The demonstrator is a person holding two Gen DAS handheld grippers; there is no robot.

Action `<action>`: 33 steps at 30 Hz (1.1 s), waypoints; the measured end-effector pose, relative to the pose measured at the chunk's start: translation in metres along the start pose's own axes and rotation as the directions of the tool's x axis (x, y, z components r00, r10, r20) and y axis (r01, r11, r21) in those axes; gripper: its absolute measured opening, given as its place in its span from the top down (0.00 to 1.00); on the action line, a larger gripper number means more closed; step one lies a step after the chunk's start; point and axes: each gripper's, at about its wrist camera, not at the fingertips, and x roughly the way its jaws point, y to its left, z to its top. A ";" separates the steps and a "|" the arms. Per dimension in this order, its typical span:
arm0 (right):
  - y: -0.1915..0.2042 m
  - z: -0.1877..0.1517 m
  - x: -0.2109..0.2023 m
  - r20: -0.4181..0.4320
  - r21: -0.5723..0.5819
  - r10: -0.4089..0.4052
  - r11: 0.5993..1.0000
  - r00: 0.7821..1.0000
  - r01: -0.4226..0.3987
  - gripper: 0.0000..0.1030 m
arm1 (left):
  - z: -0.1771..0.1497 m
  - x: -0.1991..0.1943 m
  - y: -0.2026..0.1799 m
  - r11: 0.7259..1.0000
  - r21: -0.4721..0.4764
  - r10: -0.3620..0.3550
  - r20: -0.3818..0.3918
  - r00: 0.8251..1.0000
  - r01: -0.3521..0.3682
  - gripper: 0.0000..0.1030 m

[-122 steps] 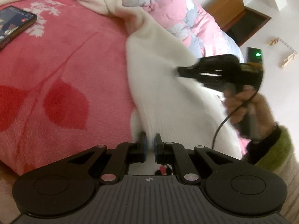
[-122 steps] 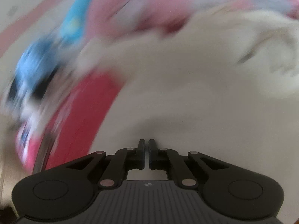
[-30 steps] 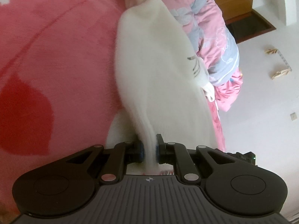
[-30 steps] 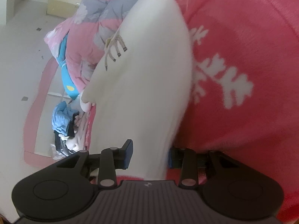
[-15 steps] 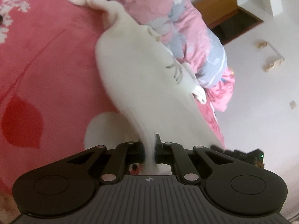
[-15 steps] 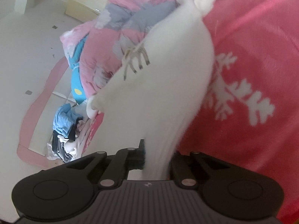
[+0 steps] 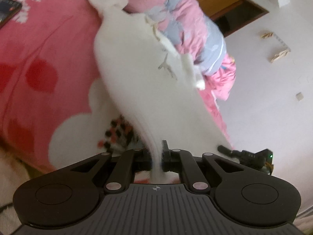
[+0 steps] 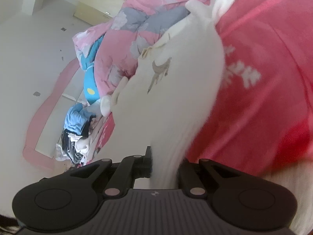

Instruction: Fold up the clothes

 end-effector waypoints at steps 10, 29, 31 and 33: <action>-0.020 -0.012 0.014 -0.049 0.033 -0.087 0.995 0.995 0.089 0.94 | -0.006 0.030 0.014 0.990 0.034 0.137 -0.076 0.988 -0.134 0.91; 0.042 -0.027 -0.044 0.251 -0.193 -0.295 0.918 0.922 0.346 0.63 | 0.019 -0.019 -0.024 0.966 0.204 0.136 0.129 0.982 -0.161 0.71; 0.061 -0.024 -0.026 0.264 -0.268 -0.241 0.912 0.934 0.311 0.65 | 0.020 0.000 -0.027 0.965 0.225 0.112 0.120 0.986 -0.137 0.71; 0.083 -0.020 0.000 0.245 -0.342 -0.198 0.898 0.949 0.276 0.66 | 0.020 0.016 -0.025 0.962 0.232 0.115 0.126 0.985 -0.142 0.71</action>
